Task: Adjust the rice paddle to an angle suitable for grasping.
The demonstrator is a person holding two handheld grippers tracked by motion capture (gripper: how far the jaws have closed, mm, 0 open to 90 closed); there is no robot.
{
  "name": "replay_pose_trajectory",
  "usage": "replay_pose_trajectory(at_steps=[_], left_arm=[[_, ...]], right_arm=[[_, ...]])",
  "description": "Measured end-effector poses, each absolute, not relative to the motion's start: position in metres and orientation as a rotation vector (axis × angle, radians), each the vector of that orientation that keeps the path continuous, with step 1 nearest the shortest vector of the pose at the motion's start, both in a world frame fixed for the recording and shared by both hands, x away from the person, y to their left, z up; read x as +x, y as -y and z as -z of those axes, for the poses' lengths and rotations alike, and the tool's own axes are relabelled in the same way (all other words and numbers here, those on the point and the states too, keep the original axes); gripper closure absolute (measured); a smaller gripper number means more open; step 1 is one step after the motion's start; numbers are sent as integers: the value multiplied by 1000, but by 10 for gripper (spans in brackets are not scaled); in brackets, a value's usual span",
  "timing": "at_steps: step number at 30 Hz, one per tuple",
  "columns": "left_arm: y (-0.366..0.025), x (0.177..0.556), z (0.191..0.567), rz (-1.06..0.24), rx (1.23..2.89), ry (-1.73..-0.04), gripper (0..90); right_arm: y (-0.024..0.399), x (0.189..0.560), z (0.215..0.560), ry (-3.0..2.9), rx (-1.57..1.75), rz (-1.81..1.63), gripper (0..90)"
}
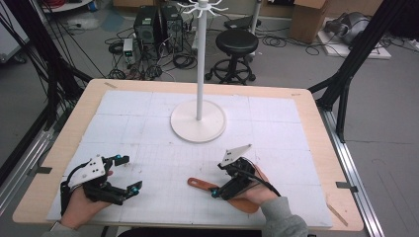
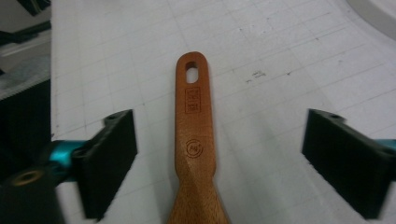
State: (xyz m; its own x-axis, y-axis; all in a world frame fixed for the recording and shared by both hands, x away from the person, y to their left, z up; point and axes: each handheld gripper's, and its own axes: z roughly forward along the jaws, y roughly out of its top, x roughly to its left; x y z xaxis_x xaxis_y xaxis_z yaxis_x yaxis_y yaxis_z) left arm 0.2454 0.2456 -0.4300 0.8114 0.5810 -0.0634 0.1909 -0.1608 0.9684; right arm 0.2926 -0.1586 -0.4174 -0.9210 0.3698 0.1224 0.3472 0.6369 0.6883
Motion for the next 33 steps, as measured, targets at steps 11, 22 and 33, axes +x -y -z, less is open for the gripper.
replay_pose_trajectory(at_steps=[11,22,33], left_arm=[[-245,245,431,-388,1738,-607,22],[-245,243,432,-387,1745,-609,22],[-247,242,433,-388,1745,-616,23]], right_arm=[[141,286,414,-2854,517,-1062,17],[122,285,413,-2903,437,-871,227],[119,289,416,-2989,483,-735,487]])
